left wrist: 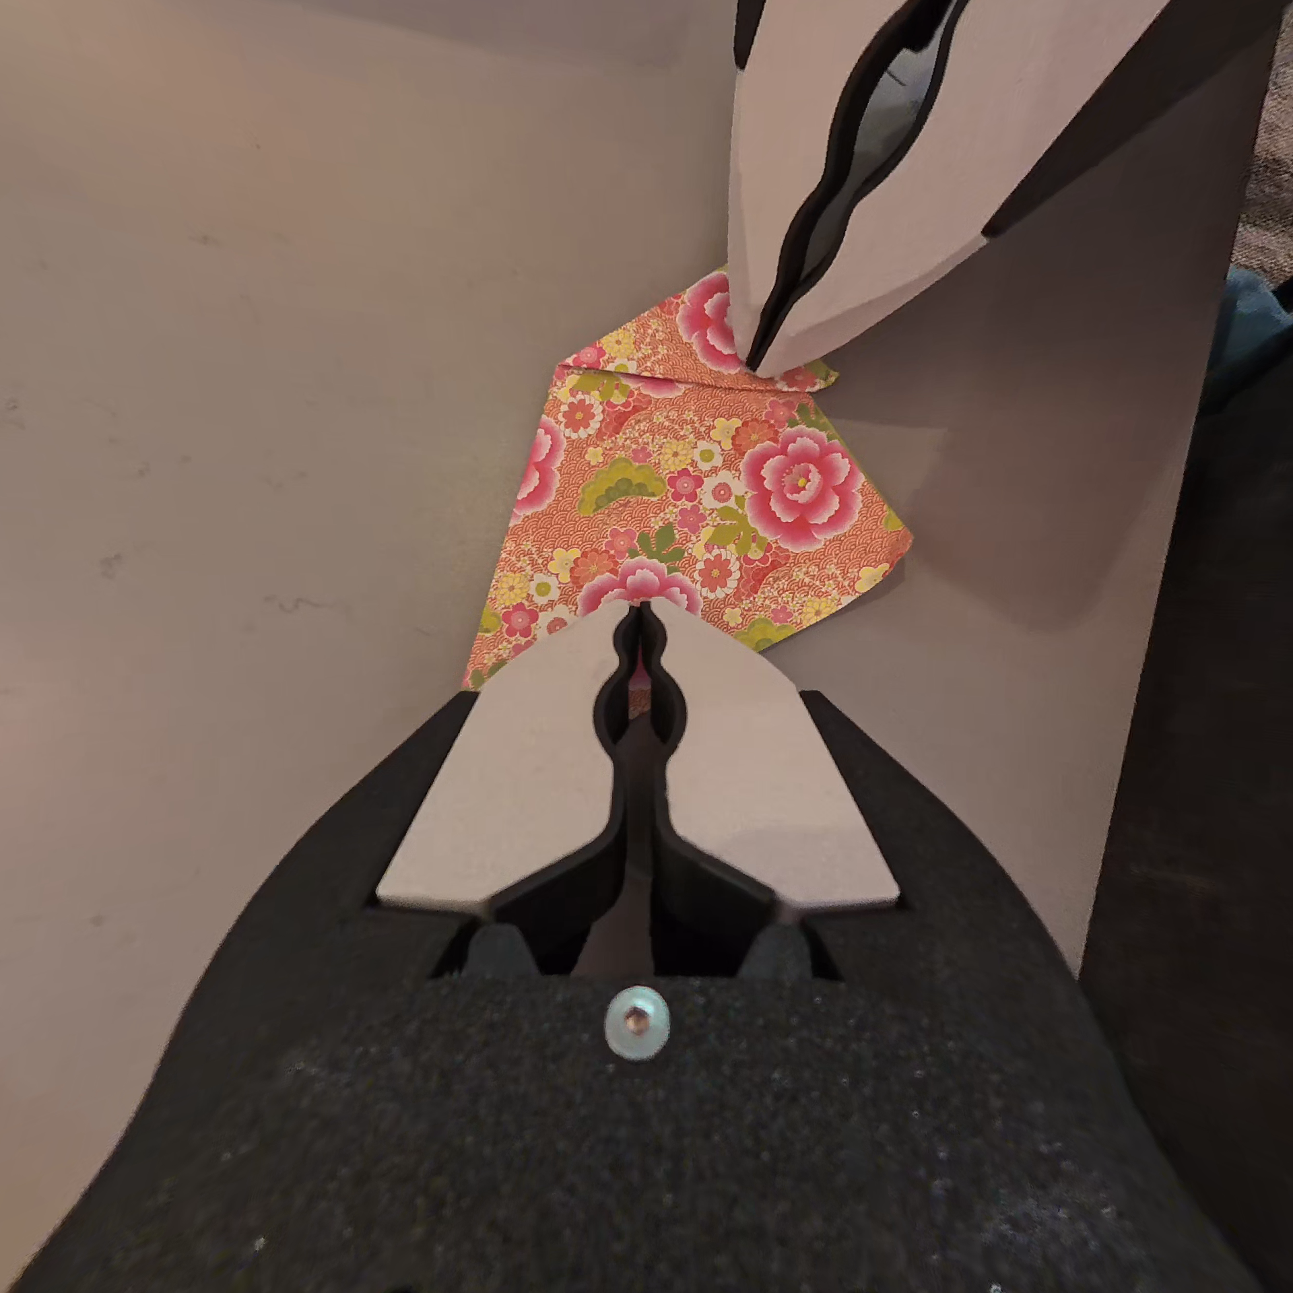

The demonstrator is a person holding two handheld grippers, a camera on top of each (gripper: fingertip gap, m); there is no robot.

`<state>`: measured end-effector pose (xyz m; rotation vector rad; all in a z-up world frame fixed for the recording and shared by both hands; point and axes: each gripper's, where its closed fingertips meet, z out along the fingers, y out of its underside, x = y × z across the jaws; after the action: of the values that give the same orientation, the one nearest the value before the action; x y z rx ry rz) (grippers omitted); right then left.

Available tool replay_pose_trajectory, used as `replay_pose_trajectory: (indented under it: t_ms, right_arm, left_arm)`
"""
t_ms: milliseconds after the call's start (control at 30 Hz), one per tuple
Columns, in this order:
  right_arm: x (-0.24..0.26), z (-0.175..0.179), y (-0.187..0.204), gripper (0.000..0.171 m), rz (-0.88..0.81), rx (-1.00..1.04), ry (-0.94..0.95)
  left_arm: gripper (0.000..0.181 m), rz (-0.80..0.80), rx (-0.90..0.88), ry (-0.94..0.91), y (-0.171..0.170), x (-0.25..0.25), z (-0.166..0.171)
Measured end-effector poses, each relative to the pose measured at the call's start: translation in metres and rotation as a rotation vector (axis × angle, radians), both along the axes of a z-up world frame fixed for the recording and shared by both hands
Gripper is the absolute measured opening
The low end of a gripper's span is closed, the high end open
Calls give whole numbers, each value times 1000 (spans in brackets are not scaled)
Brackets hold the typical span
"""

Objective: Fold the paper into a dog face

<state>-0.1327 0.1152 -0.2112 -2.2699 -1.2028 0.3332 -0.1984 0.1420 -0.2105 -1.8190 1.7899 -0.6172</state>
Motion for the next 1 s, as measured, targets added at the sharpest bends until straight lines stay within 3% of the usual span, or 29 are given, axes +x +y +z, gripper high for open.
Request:
replay_pose_trajectory:
  t_ms: [33, 133, 233, 467, 667, 800, 1000]
  right_arm:
    - [0, 0, 0, 0, 4, -9, 0]
    - [-5, 8, 5, 0, 53, 31, -10]
    - [-33, 32, 14, 0, 104, 35, 151]
    - [-49, 13, 45, 0, 84, 49, 145]
    - [-53, 12, 62, 14, 159, 53, 89]
    - [-61, 2, 60, 13, 221, -42, 107]
    - [-60, 1, 65, 1, 229, 39, 91]
  left_arm:
    - [0, 0, 4, -5, 0, 0, 0]
    - [0, -18, -2, -18, 0, 0, 0]
    - [0, -51, -23, -28, -1, 0, 0]
    - [0, -63, -39, -62, 0, 1, 0]
    - [0, -112, -39, -62, -1, -1, 0]
    - [0, -132, -44, -67, -1, -2, 1]
    - [0, -86, -6, -49, 12, -10, 0]
